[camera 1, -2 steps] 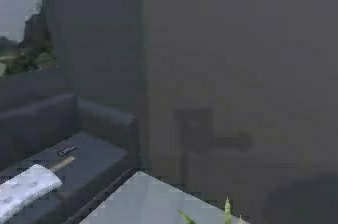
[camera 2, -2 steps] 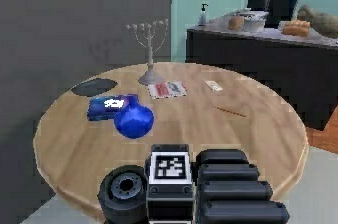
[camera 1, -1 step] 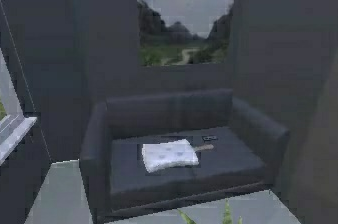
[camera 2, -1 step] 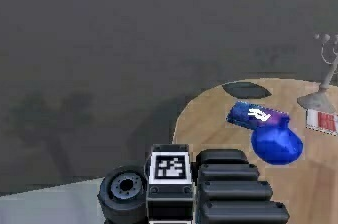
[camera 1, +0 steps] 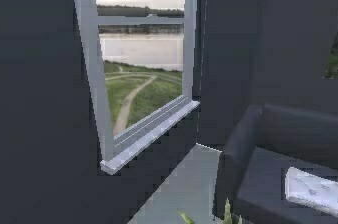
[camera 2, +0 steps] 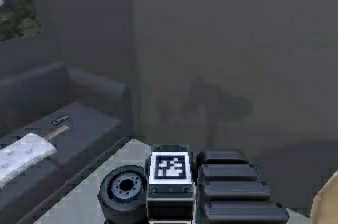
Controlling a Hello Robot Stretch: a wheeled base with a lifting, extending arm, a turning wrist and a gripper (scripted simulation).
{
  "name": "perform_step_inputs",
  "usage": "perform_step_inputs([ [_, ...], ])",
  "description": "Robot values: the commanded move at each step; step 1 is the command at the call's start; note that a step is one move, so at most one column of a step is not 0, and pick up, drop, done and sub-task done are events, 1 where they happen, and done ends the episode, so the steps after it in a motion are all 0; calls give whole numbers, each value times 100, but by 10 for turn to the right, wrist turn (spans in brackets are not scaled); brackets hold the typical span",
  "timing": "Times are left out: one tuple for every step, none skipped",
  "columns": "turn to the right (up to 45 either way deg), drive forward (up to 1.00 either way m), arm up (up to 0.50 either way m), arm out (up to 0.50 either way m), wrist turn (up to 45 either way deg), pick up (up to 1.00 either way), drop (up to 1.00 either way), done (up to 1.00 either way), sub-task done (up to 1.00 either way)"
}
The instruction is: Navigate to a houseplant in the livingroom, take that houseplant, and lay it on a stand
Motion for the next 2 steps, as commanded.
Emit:
perform_step_inputs([
  [-120,0,0,0,0,0,0,0,0],
  [0,5,0,0,0,0,0,0,0],
])
